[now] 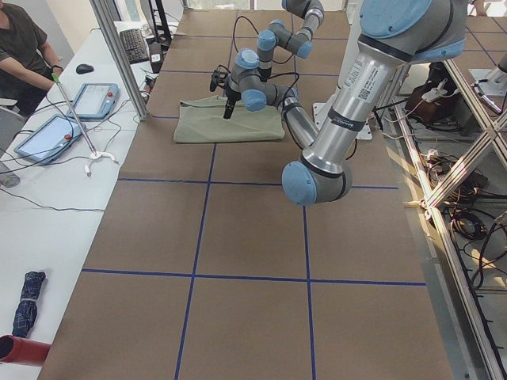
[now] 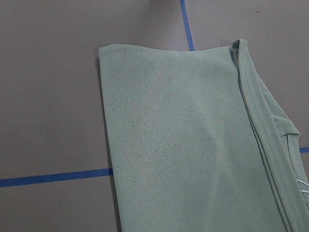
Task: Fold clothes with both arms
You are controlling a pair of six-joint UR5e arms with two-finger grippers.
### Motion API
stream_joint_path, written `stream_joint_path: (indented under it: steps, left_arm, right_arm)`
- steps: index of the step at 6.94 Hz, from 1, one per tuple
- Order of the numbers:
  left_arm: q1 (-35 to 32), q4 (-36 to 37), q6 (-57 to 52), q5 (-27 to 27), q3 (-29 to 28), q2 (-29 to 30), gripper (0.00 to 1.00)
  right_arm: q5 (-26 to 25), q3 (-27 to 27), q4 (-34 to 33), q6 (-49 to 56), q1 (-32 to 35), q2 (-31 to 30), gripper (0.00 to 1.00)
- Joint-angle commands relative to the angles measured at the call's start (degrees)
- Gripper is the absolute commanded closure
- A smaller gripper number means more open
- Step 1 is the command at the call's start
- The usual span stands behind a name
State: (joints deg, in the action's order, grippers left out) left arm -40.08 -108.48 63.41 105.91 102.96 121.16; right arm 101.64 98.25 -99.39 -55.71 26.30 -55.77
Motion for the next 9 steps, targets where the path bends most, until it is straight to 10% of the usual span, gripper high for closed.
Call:
stream_joint_path:
  steps: [1, 9]
  left_arm:
    - [0.0, -0.07, -0.04, 0.0, 0.04, -0.05, 0.0]
    - [0.09, -0.25, 0.14, 0.0, 0.04, 0.3, 0.0]
  right_arm:
    - [0.05, -3.93, 3.56, 0.86, -0.02, 1.37, 0.0]
    - [0.31, -4.91, 4.03, 2.09, 1.56, 0.49, 0.0]
